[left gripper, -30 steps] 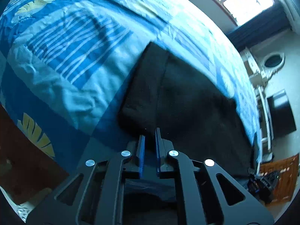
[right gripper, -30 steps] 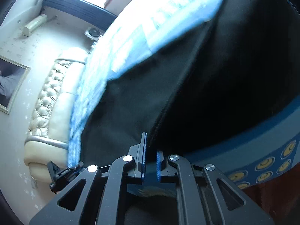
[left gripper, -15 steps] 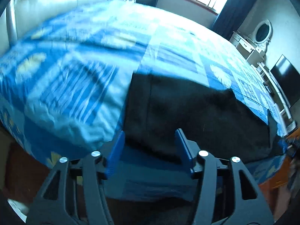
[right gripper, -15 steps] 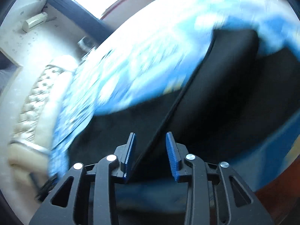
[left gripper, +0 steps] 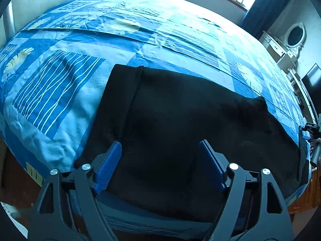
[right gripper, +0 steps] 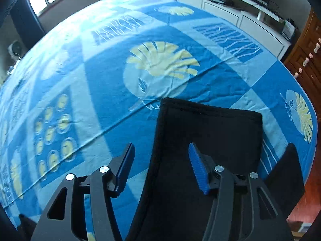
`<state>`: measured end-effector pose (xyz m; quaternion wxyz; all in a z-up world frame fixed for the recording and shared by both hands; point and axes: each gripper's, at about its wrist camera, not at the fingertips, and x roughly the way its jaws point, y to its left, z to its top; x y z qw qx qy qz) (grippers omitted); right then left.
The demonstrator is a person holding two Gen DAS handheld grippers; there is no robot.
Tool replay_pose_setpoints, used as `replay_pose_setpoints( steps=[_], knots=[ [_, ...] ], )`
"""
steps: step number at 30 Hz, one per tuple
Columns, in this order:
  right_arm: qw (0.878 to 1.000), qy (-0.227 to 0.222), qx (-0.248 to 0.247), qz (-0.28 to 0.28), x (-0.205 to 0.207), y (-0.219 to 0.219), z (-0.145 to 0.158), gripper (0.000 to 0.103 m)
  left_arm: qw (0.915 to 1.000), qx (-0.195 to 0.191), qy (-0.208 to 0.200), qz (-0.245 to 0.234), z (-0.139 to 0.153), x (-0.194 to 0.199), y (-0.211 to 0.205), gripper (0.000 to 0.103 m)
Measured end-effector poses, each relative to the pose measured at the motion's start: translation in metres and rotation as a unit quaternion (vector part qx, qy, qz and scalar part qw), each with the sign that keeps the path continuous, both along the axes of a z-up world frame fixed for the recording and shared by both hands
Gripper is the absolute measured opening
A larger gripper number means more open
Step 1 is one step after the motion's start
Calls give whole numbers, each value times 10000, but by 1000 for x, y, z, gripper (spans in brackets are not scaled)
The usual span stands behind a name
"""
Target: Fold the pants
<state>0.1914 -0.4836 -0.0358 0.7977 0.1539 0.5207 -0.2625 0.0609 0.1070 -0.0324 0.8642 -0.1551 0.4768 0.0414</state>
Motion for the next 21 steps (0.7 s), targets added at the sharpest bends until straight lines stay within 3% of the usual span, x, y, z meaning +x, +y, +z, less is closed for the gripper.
replay_pose_setpoints(
  steps=[2, 3, 5, 6, 10, 15, 17, 21],
  knots=[
    [9999, 103, -77, 5, 2, -3, -12, 57, 10000, 65, 7, -7, 0, 0, -3, 85],
    [9999, 81, -117, -12, 1, -3, -10, 50, 10000, 94, 16, 1, -1, 0, -4, 85],
    [9999, 7, -118, 84, -4, -5, -6, 15, 9999, 134, 34, 8, -3, 1, -6, 87],
    [9998, -93, 9, 163, -9, -8, -1, 10, 9999, 160, 50, 9, -3, 2, -7, 87],
    [9936, -1036, 390, 213, -54, -27, 37, 9, 9995, 289, 78, 49, -4, 2, -12, 89],
    [9769, -2045, 626, 28, -152, -65, 80, 9, 9994, 322, 83, 139, -4, 0, -14, 89],
    [9690, -2327, 811, -163, -191, -82, 82, 9, 9993, 310, 79, 180, -4, -2, -14, 89],
    [9478, -2772, 1442, -637, -267, -110, 53, 9, 9991, 340, 81, 231, -4, -3, -16, 90]
  ],
)
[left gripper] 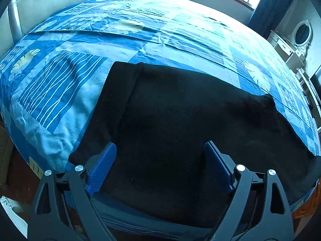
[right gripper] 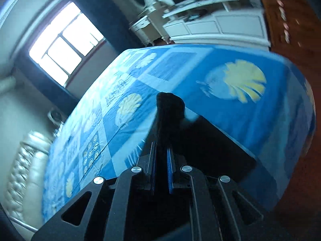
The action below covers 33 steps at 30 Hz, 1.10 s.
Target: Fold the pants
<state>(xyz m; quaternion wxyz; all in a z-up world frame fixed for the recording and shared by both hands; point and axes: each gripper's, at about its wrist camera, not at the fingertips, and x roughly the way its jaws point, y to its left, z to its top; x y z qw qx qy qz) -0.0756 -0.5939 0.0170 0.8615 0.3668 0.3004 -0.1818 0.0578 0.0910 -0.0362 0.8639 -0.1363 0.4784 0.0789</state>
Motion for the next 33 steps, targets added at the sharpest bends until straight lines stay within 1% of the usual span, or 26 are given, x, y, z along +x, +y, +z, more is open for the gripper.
replay_pose_setpoints(
  steps=[1, 3, 6, 8, 12, 14, 16, 17, 18, 19, 20, 21, 23, 24, 27, 28, 30, 31, 33],
  knots=[
    [9998, -100, 195, -40, -13, -5, -11, 9, 10000, 16, 4, 2, 0, 0, -1, 90],
    [9983, -129, 533, -174, -32, -12, -33, 9, 10000, 73, 11, 9, 0, 0, -3, 90],
    [9941, -150, 968, -459, -48, -23, -62, 9, 9999, 122, 23, 27, -1, 0, -4, 91],
    [9919, -199, 1129, -548, -54, -26, -73, 9, 9999, 131, 29, 47, -1, 0, -4, 91],
    [9865, -523, 1437, -581, -57, -29, -77, 9, 9998, 156, 42, 92, -1, 0, -5, 91],
    [9839, -622, 1559, -615, -55, -33, -77, 12, 9998, 157, 50, 120, -1, 0, -5, 91],
    [9812, -679, 1709, -593, -51, -36, -80, 16, 9997, 172, 56, 147, -2, 1, -6, 92],
    [9787, -701, 1848, -559, -45, -36, -83, 21, 9997, 194, 65, 159, -2, 1, -6, 93],
    [9771, -688, 1945, -529, -41, -36, -86, 21, 9996, 207, 71, 162, -2, 2, -7, 94],
    [9763, -663, 1991, -532, -40, -37, -90, 20, 9996, 213, 74, 164, -3, 3, -8, 95],
    [9784, -605, 1904, -540, -37, -35, -89, 6, 9996, 229, 77, 176, -3, 3, -8, 96],
    [9808, -578, 1792, -510, -38, -36, -86, 4, 9995, 242, 79, 185, -4, 4, -9, 96],
    [9866, -541, 1459, -494, -44, -34, -76, 3, 9995, 255, 77, 196, -4, 4, -9, 96],
    [9870, -557, 1414, -528, -49, -34, -73, 3, 9995, 255, 72, 197, -4, 3, -9, 96],
    [9879, -357, 1420, -503, -53, -34, -81, 3, 9995, 277, 67, 169, -4, 3, -10, 96],
    [9871, -401, 1475, -469, -54, -36, -83, 3, 9994, 283, 70, 166, -5, 3, -10, 96],
    [9828, -654, 1637, -557, -59, -41, -82, 7, 9994, 276, 76, 179, -5, 4, -10, 96],
    [9821, -706, 1638, -599, -62, -42, -82, 8, 9994, 280, 82, 186, -5, 4, -10, 97],
    [9820, -712, 1604, -705, -63, -46, -79, 13, 9994, 292, 86, 181, -5, 4, -10, 97]
  ],
)
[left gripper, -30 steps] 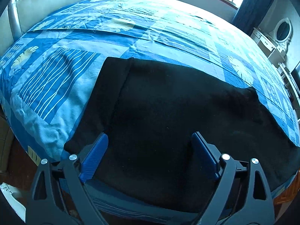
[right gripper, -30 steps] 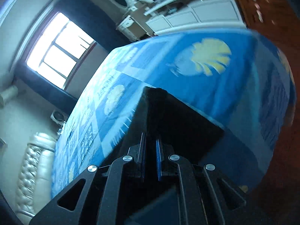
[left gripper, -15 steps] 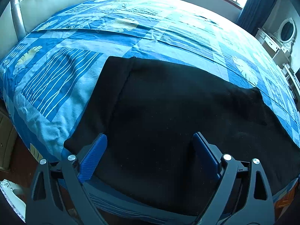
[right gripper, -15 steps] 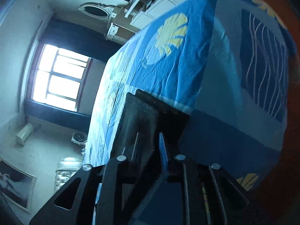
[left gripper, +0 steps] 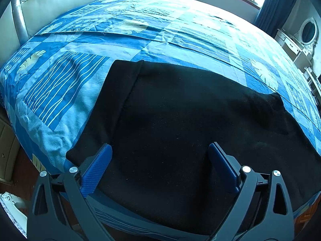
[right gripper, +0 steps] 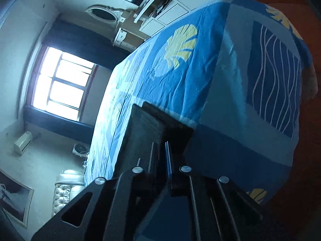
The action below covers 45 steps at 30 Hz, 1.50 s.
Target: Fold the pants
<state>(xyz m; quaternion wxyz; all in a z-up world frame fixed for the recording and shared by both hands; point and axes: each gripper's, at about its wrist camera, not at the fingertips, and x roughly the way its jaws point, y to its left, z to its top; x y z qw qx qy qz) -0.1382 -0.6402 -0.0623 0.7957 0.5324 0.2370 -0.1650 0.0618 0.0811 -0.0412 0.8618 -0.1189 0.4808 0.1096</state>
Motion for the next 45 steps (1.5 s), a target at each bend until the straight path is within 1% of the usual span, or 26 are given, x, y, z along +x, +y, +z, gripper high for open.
replay_pose_setpoints(
  steps=[1, 2, 6, 8, 11, 13, 15, 17, 19, 21, 22, 23, 25, 26, 29, 32, 34, 36, 37, 39, 40, 41, 42, 43, 44, 45],
  knots=[
    [10000, -37, 61, -51, 0, -2, -1, 18, 10000, 5, 2, 0, 0, 0, 0, 97],
    [9999, -77, 117, -66, -1, -3, -3, 20, 10000, 1, -1, 5, 0, 0, 0, 97],
    [9992, -42, 391, 111, 10, -5, -14, 22, 10000, 47, -7, 9, -1, 0, -1, 98],
    [9994, -6, 271, 202, 13, -6, -10, 6, 10000, 82, 6, 19, -2, 1, -1, 98],
    [9998, 29, -34, 172, 9, -5, -1, 5, 10000, 69, 27, 33, -2, 2, -2, 99],
    [9999, 119, -29, 103, 2, -6, -5, 5, 10000, 63, 29, 37, -2, 2, -2, 99],
    [9996, 242, 37, 114, -1, -5, -18, 5, 10000, 75, 21, 31, -2, 2, -2, 100],
    [9998, 150, 118, 112, -2, -7, -23, 5, 9999, 105, 17, 13, -3, 3, -2, 100],
    [9995, 126, 191, 213, -3, -9, -20, 7, 9999, 110, 26, 9, -3, 3, -3, 100],
    [9994, 198, 24, 269, -4, -13, -6, 9, 10000, 88, 27, 8, -3, 3, -2, 100],
    [9992, 224, -108, 300, -5, -16, 3, 15, 10000, 83, 21, 0, -3, 3, -2, 100],
    [9987, 245, -303, 332, -5, -22, 14, 29, 10000, 86, 9, -16, -3, 2, -2, 100],
    [9977, 244, -482, 406, -2, -31, 26, 49, 9999, 103, -11, -41, -3, 2, -2, 100],
    [9971, 157, -511, 536, 5, -39, 31, 52, 9999, 101, -21, -47, -3, 2, -3, 100],
    [9945, 93, -518, 909, 25, -52, 33, 57, 9999, 99, -31, -70, -3, 1, -3, 100],
    [9908, 292, -506, 1224, 48, -59, 23, 58, 9999, 75, -31, -87, -3, 1, -2, 100],
    [9888, 406, -342, 1394, 59, -61, 10, 58, 9999, 78, -26, -104, -3, 1, -3, 100],
    [9886, 474, -188, 1417, 63, -60, -1, 58, 9999, 80, -16, -108, -3, 1, -3, 100],
    [9878, 428, -130, 1492, 65, -57, -3, 59, 9999, 74, -9, -107, -3, 1, -3, 101],
    [9820, 474, -44, 1828, 74, -47, -3, 58, 9999, 74, -4, -108, -3, 1, -3, 101],
    [9786, 626, -206, 1950, 79, -40, -2, 57, 9999, 74, -7, -108, -3, 1, -3, 101],
    [9714, 886, -527, 2141, 85, -29, 2, 49, 9999, 68, -15, -113, -3, 1, -3, 101],
    [9663, 1039, -627, 2270, 90, -24, 3, 40, 9999, 68, -20, -118, -3, 2, -3, 101],
    [9619, 1132, -618, 2411, 93, -19, 2, 21, 9999, 68, -33, -128, -3, 1, -3, 101],
    [9572, 1216, -566, 2566, 97, -11, 2, 19, 9999, 69, -46, -138, -3, 1, -3, 101],
    [9548, 1321, -665, 2579, 98, -7, 4, 18, 9999, 70, -53, -149, -3, 1, -3, 101]
  ],
)
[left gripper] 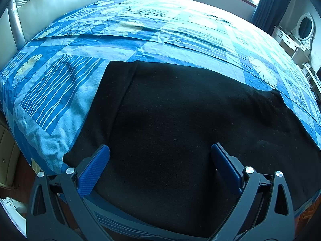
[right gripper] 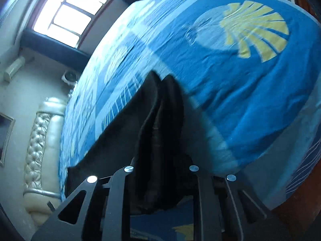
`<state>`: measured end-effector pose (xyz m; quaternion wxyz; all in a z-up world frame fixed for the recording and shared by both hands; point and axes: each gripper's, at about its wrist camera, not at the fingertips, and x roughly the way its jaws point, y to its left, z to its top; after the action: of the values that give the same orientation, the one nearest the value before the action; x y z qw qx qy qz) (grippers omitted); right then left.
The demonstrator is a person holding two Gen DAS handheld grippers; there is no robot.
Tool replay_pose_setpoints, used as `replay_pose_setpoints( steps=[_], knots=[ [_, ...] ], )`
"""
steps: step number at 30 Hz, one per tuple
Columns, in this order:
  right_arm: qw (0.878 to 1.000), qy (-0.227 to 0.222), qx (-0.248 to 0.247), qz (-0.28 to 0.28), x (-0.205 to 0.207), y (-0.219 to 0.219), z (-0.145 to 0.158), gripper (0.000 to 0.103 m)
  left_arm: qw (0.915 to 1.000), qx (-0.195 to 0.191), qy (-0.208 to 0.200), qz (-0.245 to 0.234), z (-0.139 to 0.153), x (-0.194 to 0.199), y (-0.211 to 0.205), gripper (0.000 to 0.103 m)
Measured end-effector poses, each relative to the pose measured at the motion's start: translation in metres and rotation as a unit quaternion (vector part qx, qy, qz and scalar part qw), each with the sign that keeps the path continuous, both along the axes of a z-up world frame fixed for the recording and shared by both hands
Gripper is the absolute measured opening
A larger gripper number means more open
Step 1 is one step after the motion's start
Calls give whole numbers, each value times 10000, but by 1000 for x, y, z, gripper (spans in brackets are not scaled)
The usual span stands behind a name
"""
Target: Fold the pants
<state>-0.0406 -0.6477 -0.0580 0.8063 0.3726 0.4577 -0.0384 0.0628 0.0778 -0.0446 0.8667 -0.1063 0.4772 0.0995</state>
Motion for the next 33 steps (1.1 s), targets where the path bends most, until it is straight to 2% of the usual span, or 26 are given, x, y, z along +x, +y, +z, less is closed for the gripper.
replay_pose_setpoints(
  steps=[2, 5, 10, 16, 24, 33],
  knots=[
    [9999, -3, -75, -74, 1, 3, 9, 17, 10000, 3, 0, -35, 0, 0, -1, 101],
    [9993, -331, -48, -191, -5, 11, 35, 17, 9999, -41, 5, -116, 2, -1, 1, 101],
    [9957, -909, -185, 52, -6, 42, 97, 17, 9995, -42, 5, -310, 6, -4, 2, 101],
    [9907, -1148, -572, 448, 5, 85, 156, 17, 9990, -58, -47, -448, 14, -13, 3, 100],
    [9876, -1209, -749, 672, 12, 130, 179, 17, 9976, -22, -174, -667, 23, -26, 5, 101],
    [9794, -1343, -1036, 1094, 22, 218, 192, 17, 9978, -87, -75, -654, 12, -26, 11, 101]
  ],
)
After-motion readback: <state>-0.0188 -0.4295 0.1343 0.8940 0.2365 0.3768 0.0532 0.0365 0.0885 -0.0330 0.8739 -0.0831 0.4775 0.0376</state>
